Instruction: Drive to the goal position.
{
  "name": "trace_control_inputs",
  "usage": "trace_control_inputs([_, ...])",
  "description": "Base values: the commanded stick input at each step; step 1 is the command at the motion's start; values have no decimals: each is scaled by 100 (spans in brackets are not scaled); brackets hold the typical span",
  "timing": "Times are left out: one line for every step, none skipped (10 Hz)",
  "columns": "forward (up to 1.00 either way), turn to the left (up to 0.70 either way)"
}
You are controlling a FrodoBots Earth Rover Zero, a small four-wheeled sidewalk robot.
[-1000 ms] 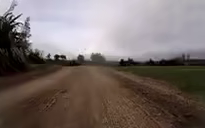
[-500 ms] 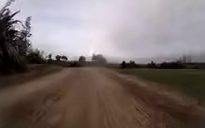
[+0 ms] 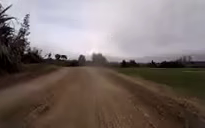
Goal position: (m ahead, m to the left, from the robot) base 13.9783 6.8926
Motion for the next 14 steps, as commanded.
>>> trace_control_inputs([85, 0])
trace_control_inputs([85, 0])
trace_control_inputs([85, 0])
trace_control_inputs([85, 0])
trace_control_inputs([85, 0])
trace_control_inputs([85, 0])
trace_control_inputs([85, 0])
trace_control_inputs([85, 0])
trace_control_inputs([85, 0])
trace_control_inputs([85, 0])
trace_control_inputs([85, 0])
trace_control_inputs([85, 0])
trace_control_inputs([85, 0])
trace_control_inputs([85, 0])
